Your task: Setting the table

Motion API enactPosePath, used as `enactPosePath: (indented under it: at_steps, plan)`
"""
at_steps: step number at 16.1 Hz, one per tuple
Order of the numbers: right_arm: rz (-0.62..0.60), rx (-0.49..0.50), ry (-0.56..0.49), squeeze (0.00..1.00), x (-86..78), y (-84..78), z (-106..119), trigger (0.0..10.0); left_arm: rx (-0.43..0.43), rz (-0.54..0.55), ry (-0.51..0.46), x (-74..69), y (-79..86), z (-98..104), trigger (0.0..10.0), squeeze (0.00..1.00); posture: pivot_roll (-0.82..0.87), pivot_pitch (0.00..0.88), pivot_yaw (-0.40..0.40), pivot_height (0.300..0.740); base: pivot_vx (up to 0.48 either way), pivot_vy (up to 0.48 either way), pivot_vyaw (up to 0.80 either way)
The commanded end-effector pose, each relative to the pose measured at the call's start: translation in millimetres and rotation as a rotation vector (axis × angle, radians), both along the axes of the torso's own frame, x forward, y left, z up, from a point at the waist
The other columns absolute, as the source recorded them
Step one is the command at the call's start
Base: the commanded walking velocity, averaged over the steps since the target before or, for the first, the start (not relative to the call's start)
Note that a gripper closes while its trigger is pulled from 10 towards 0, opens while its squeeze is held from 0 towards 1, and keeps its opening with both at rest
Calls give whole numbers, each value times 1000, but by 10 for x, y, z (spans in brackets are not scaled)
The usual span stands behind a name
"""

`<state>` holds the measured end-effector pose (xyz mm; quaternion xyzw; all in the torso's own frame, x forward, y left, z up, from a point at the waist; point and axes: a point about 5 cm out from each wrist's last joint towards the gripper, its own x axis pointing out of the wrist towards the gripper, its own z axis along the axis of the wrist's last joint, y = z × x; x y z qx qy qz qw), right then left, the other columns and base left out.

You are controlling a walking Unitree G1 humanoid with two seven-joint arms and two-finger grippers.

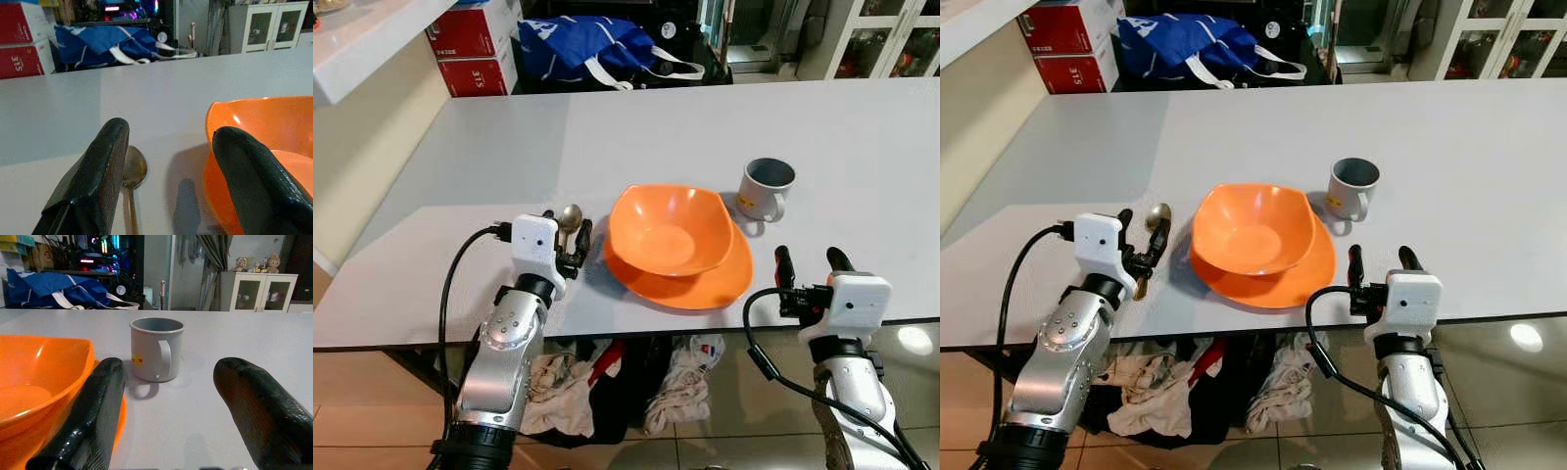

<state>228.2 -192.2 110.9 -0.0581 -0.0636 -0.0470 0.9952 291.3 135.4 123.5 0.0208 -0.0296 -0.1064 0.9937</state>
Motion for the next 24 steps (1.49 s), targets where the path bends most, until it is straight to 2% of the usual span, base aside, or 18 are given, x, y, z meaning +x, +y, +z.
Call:
enactPosePath:
  at_steps: [1,4,5,6,7,8,9,15,19,24]
  plan:
    - [-1,-3,-6,0,-13,-6,7,10000,18,-13,-4,5,-5,2,10000,0,-93,0,64,740,0,0,0]
    - [5,-8,4,0,-21,-9,-11,10000,0,-8,25,4,-12,44,10000,0,-94,0,62,740,0,0,0]
    - [10,-12,9,0,-26,-4,-18,10000,-4,-23,44,-42,45,39,10000,0,-95,0,62,740,0,0,0]
    - [13,-17,14,0,-41,-6,-29,10000,10,-34,69,-122,121,-27,10000,0,-95,1,64,740,0,0,0]
    - [14,-23,20,0,-77,-21,-44,10000,28,-45,117,-268,238,-151,10000,0,-95,5,65,740,0,0,0]
    - [8,-23,33,0,-136,-47,-53,10000,40,-51,146,-376,291,-220,10000,0,-95,11,60,740,0,0,0]
    - [14,-27,37,0,-192,-51,-44,10000,52,-56,133,-411,290,-213,10000,0,-93,13,57,740,0,0,0]
    - [29,-32,51,0,-184,-56,-72,10000,38,-26,72,-299,217,-49,10000,0,-95,9,48,740,0,0,0]
    - [36,-21,59,0,-161,-52,-109,10000,16,-5,78,-188,210,-39,10000,0,-93,12,51,740,-61,414,0]
    - [36,-16,66,0,-164,-25,-126,10000,8,4,82,-114,196,-25,10000,0,-98,12,58,740,0,431,0]
